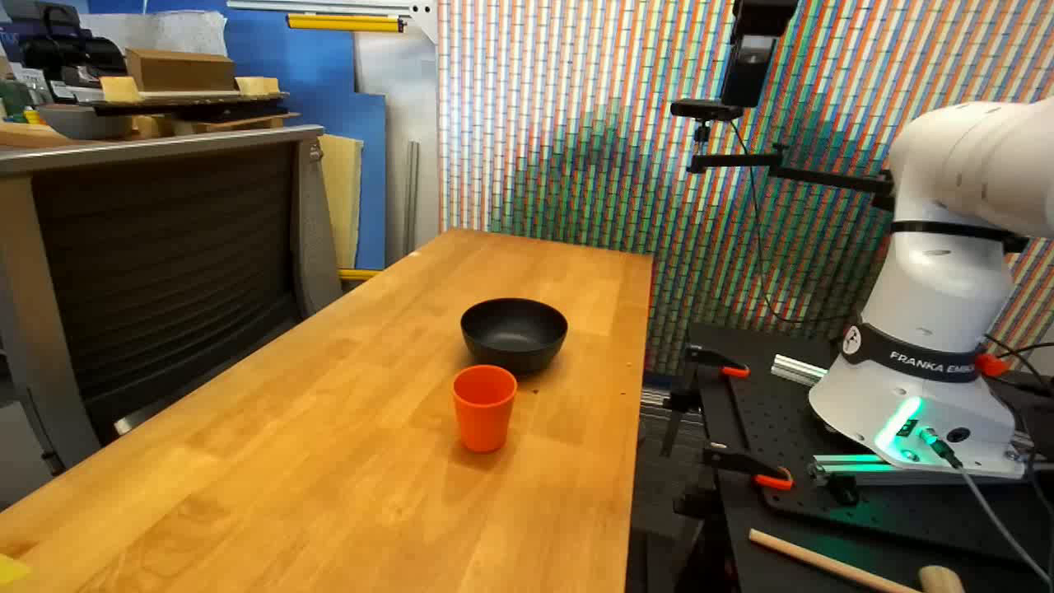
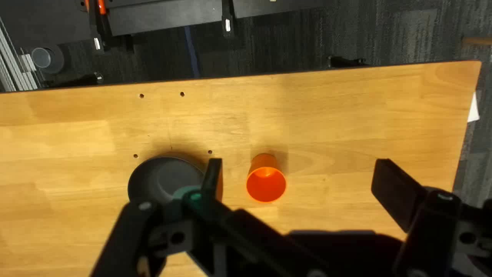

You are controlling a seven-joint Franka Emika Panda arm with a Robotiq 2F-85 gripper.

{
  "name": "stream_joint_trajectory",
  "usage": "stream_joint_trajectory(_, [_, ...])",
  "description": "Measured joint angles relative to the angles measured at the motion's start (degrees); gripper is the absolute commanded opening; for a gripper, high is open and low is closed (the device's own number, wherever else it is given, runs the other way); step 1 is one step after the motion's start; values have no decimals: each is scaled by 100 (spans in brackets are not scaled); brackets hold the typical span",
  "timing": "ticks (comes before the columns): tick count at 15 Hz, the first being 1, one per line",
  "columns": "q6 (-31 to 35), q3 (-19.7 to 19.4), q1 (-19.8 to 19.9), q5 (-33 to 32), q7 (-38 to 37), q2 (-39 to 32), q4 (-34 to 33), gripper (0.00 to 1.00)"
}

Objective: Put the cup in the bowl

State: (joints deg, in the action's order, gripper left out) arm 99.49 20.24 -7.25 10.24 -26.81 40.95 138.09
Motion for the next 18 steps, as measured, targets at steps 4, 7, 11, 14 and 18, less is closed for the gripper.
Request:
stream_joint_trajectory(4, [5, 0, 0, 0, 0, 16, -70, 100])
stream_joint_trajectory(7, [191, 48, 39, -37, -156, -32, -4, 100])
stream_joint_trajectory(11, [1853, 630, 350, -355, -1014, -671, 412, 100])
stream_joint_trajectory(14, [2939, 1059, 664, -1189, -1863, -1659, 540, 100])
stream_joint_trajectory(18, [3544, 1124, 958, -2788, -3188, -3028, 416, 100])
